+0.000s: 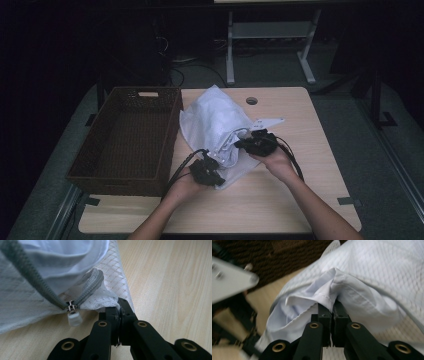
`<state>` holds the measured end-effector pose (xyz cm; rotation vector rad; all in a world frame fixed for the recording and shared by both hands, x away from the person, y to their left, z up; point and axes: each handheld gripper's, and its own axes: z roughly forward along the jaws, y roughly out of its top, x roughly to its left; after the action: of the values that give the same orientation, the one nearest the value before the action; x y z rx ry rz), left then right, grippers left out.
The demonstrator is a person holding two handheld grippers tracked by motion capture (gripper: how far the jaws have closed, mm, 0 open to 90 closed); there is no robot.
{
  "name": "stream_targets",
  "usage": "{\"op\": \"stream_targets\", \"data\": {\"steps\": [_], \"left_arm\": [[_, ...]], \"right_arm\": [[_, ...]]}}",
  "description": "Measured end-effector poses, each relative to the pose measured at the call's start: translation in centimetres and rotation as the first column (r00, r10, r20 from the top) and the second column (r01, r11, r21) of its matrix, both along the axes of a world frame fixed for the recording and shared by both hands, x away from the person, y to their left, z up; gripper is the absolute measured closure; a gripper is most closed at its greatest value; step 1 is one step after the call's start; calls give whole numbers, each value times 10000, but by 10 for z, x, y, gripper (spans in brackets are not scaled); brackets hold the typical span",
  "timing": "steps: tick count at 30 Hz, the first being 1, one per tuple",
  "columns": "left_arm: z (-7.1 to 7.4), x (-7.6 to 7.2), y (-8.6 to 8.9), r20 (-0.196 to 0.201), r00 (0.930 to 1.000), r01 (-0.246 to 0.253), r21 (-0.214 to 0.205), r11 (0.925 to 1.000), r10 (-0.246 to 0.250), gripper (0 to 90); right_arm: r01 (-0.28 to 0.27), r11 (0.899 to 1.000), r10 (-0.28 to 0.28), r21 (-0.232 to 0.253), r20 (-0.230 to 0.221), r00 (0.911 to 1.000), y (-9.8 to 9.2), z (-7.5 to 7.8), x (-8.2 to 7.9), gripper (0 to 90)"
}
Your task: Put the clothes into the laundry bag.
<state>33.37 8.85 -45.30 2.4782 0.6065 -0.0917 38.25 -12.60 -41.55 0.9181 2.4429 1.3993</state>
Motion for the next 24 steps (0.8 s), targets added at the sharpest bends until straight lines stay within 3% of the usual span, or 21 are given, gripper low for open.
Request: {"op": "stream_targets", "data": {"steps": [9,18,24], "left_arm": [[1,-1,-1,-75,9999,148,74,9999,-148,888],[1,-1,-1,-113,9998,153,76,9999,-152,888],[0,0,0,-189,9998,91,-22,10000,-91,887]], "right_arm": [[592,9982,-592,-65,21,9982,36,-8,31,875],[809,9910,-816,-1065,-28,9967,62,-27,50,875],[720,9850,-726,-1567,15,9974,66,-32,48,875]]}}
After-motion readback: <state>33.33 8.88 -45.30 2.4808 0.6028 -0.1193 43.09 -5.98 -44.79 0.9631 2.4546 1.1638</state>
